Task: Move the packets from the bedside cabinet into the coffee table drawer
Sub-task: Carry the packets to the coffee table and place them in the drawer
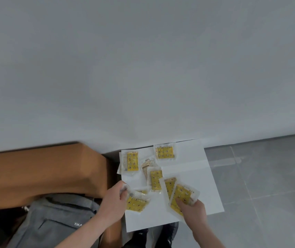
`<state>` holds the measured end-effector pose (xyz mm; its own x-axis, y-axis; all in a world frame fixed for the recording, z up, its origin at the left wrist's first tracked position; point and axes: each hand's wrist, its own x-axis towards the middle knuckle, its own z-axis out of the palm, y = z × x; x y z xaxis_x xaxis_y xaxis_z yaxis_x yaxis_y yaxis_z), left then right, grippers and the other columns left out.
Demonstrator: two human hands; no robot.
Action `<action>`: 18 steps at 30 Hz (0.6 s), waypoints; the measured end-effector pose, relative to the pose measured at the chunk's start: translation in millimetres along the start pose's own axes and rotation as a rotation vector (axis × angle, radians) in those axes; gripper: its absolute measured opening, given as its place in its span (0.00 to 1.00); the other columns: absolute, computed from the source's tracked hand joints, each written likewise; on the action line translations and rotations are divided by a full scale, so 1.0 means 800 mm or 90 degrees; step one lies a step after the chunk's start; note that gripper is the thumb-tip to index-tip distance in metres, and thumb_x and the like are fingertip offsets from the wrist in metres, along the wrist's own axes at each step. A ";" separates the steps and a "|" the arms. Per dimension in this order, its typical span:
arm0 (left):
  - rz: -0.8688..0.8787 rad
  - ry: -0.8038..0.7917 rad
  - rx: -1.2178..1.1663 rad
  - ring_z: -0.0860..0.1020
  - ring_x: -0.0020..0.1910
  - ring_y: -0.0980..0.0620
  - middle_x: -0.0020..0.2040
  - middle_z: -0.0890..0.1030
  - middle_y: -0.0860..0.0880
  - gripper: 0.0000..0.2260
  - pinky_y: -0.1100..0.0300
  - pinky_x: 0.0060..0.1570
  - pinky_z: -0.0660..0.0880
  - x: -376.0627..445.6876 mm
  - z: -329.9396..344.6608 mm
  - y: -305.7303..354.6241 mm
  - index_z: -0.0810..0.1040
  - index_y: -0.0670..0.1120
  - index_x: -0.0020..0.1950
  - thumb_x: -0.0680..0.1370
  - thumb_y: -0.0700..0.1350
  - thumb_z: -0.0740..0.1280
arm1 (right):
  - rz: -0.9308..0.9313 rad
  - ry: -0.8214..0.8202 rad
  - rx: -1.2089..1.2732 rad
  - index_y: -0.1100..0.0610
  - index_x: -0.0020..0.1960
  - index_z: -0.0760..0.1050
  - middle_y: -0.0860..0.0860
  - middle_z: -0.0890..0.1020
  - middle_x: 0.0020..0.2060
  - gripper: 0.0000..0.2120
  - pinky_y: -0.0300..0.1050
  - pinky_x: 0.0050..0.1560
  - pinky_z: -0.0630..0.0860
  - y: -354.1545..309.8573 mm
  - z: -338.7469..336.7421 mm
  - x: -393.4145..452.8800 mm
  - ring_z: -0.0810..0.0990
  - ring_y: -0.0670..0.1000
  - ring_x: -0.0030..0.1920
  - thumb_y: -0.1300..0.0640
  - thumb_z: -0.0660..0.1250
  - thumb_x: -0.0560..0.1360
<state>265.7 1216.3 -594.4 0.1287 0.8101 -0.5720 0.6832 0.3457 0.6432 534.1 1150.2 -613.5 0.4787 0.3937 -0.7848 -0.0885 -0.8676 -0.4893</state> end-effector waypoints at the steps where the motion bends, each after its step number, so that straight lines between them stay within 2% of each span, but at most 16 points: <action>1: 0.007 0.002 0.002 0.73 0.33 0.60 0.36 0.78 0.57 0.12 0.66 0.34 0.69 0.001 -0.003 0.002 0.76 0.53 0.43 0.84 0.40 0.62 | -0.010 0.006 0.002 0.52 0.46 0.84 0.46 0.87 0.35 0.04 0.42 0.35 0.75 -0.007 0.000 0.003 0.85 0.51 0.41 0.55 0.78 0.74; 3: 0.027 0.013 0.012 0.74 0.34 0.62 0.36 0.78 0.62 0.12 0.68 0.35 0.70 0.000 -0.009 0.008 0.77 0.52 0.43 0.84 0.40 0.62 | -0.014 0.008 0.023 0.52 0.46 0.83 0.49 0.87 0.38 0.04 0.42 0.35 0.74 -0.018 -0.003 0.003 0.84 0.51 0.41 0.55 0.78 0.75; 6: 0.056 0.006 0.040 0.75 0.37 0.66 0.36 0.77 0.67 0.12 0.73 0.39 0.70 -0.020 -0.021 0.030 0.77 0.52 0.44 0.84 0.39 0.62 | -0.025 0.015 0.037 0.51 0.46 0.82 0.47 0.86 0.37 0.03 0.40 0.32 0.73 -0.025 -0.022 -0.035 0.84 0.49 0.39 0.54 0.76 0.76; 9: 0.071 -0.023 0.074 0.76 0.42 0.69 0.39 0.79 0.61 0.11 0.74 0.39 0.70 -0.056 -0.036 0.065 0.77 0.53 0.47 0.84 0.40 0.62 | -0.042 0.004 0.032 0.51 0.48 0.83 0.44 0.86 0.38 0.02 0.40 0.34 0.76 -0.016 -0.053 -0.096 0.84 0.47 0.40 0.57 0.73 0.76; 12: 0.098 -0.053 0.129 0.77 0.43 0.65 0.44 0.79 0.61 0.08 0.71 0.36 0.68 -0.100 -0.046 0.101 0.77 0.54 0.51 0.85 0.42 0.62 | -0.029 0.009 0.032 0.52 0.52 0.83 0.46 0.87 0.42 0.05 0.40 0.34 0.78 0.009 -0.092 -0.164 0.85 0.47 0.42 0.58 0.71 0.77; 15: 0.138 -0.093 0.175 0.76 0.40 0.63 0.45 0.77 0.63 0.06 0.69 0.36 0.67 -0.143 -0.042 0.134 0.77 0.54 0.55 0.85 0.44 0.62 | -0.031 0.052 0.058 0.49 0.48 0.83 0.42 0.87 0.36 0.03 0.32 0.28 0.76 0.049 -0.138 -0.225 0.85 0.41 0.37 0.57 0.72 0.76; 18: 0.203 -0.139 0.221 0.73 0.36 0.62 0.44 0.77 0.61 0.06 0.68 0.35 0.66 -0.183 -0.021 0.163 0.77 0.53 0.55 0.85 0.44 0.62 | -0.045 0.103 0.100 0.50 0.43 0.82 0.39 0.86 0.34 0.04 0.30 0.25 0.75 0.096 -0.181 -0.277 0.85 0.42 0.34 0.58 0.74 0.75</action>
<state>323.7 1150.8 -417.9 0.4909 0.7195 -0.4913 0.7788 -0.1096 0.6176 547.5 952.5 -422.3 0.6209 0.3872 -0.6816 -0.1788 -0.7766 -0.6040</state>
